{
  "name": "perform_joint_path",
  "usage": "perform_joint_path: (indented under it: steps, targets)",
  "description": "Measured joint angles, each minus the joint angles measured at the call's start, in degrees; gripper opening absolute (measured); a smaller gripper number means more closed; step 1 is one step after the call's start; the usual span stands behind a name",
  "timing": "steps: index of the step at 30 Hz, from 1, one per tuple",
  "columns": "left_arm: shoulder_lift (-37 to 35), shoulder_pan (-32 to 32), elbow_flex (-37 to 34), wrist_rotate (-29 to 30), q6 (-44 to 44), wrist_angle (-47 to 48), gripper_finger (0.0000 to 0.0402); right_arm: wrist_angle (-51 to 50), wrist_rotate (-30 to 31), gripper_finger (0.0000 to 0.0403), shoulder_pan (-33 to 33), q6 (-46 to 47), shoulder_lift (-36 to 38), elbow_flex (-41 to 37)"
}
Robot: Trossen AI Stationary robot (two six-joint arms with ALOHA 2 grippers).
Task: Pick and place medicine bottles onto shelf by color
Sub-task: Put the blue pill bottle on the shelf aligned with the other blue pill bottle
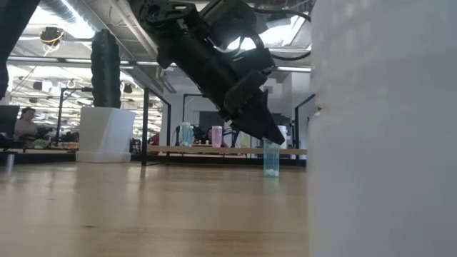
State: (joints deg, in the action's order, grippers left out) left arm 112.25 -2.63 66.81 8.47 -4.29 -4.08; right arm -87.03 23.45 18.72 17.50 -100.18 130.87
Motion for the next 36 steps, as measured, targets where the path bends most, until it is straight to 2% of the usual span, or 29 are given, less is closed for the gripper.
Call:
perform_joint_path:
  steps: [21,26,36]
  targets:
    - [0.0,-0.28,0.0,0.56,0.0,0.59,0.0254,-0.01,-0.01,0.0239,0.0,0.0,0.0,0.0]
    - [0.0,-0.51,0.0,4.09,0.0,0.57,0.0237,-0.03,-0.03,0.0239,0.0,0.0,0.0,0.0]
    - [0.0,-0.95,0.0,4.07,0.0,0.59,0.0196,-0.03,-0.03,0.0239,-0.01,0.0,0.0,0.0]
